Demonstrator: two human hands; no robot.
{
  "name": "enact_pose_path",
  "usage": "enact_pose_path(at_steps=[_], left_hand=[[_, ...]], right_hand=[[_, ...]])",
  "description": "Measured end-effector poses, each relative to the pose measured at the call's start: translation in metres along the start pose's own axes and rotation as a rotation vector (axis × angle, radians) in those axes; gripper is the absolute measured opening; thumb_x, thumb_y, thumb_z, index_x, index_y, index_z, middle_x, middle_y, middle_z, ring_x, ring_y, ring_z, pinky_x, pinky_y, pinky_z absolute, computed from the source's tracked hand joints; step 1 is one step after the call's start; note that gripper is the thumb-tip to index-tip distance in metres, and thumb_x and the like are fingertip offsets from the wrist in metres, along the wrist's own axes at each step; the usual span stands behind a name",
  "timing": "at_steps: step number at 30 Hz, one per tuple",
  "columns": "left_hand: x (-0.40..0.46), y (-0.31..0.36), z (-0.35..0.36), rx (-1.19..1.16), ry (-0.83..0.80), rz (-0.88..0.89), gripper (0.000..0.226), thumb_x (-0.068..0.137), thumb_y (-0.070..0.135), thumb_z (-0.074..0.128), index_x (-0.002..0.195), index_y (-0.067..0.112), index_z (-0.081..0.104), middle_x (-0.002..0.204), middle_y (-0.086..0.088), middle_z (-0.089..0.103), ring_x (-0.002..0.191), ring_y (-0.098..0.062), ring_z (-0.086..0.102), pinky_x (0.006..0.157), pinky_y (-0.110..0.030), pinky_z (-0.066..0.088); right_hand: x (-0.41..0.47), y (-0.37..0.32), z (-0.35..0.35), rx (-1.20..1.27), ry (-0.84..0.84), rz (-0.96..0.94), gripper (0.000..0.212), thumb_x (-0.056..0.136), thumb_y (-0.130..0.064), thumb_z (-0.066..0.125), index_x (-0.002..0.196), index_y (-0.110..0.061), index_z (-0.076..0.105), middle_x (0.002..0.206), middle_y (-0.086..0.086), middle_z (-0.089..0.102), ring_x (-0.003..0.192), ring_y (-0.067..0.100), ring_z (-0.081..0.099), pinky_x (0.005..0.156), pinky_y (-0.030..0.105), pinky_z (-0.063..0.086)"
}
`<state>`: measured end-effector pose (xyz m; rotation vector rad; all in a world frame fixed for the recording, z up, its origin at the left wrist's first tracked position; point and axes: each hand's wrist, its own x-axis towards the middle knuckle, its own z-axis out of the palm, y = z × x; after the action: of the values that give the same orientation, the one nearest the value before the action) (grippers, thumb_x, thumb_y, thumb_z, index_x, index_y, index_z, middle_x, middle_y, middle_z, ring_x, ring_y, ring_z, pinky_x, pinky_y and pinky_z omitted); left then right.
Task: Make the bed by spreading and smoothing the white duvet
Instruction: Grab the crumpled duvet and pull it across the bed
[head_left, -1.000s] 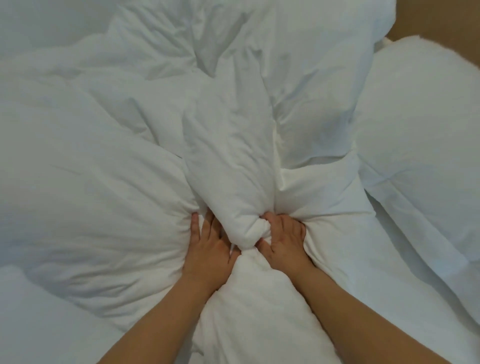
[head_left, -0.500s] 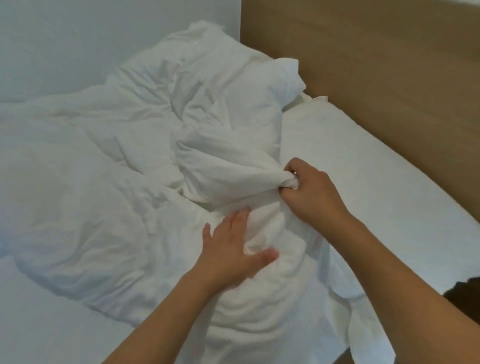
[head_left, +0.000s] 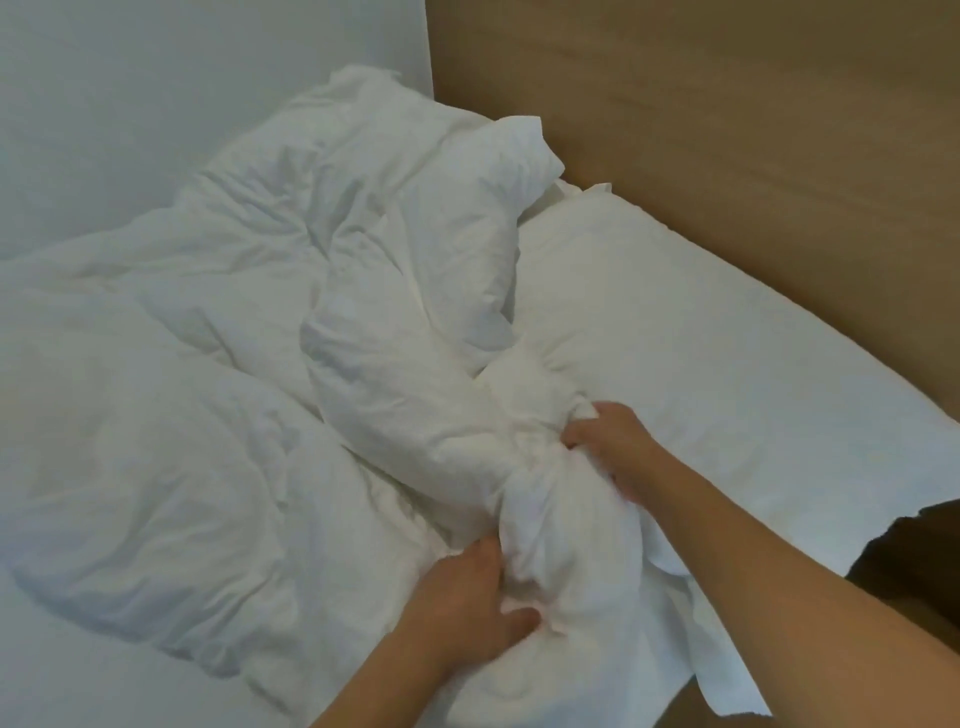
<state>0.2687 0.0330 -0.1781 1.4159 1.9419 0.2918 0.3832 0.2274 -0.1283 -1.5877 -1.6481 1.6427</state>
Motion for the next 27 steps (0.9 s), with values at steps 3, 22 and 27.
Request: enact_pose_path(at_steps=[3, 22, 27], left_hand=[[0.000, -0.015, -0.015, -0.166, 0.215, -0.182, 0.017, 0.086, 0.031, 0.048, 0.080, 0.016, 0.052, 0.079, -0.002, 0.064, 0.077, -0.022, 0.061, 0.072, -0.040, 0.050], [0.062, 0.000, -0.061, 0.239, -0.070, -0.248, 0.032, 0.086, 0.039, 0.052, 0.112, 0.021, 0.057, 0.120, -0.003, 0.056, 0.110, -0.027, 0.055, 0.098, -0.039, 0.042], [0.067, -0.006, -0.088, 0.085, -0.190, -0.318, 0.064, 0.083, 0.050, 0.062, 0.136, 0.019, 0.043, 0.137, -0.001, 0.050, 0.119, -0.025, 0.052, 0.098, -0.036, 0.042]], right_hand=[[-0.026, -0.074, -0.022, -0.012, 0.216, -0.294, 0.010, 0.066, -0.004, 0.067, 0.071, -0.012, 0.063, 0.068, 0.001, 0.060, 0.068, 0.020, 0.056, 0.059, 0.025, 0.040], [-0.002, -0.010, -0.029, -0.194, -0.212, 0.176, 0.025, 0.077, -0.018, 0.077, 0.096, -0.007, 0.065, 0.076, 0.006, 0.060, 0.060, 0.020, 0.052, 0.054, 0.024, 0.040], [-0.021, -0.103, -0.062, 0.173, -0.225, -0.267, 0.039, 0.084, 0.012, 0.054, 0.059, -0.014, 0.038, 0.045, 0.000, 0.041, 0.045, 0.018, 0.045, 0.048, 0.025, 0.038]])
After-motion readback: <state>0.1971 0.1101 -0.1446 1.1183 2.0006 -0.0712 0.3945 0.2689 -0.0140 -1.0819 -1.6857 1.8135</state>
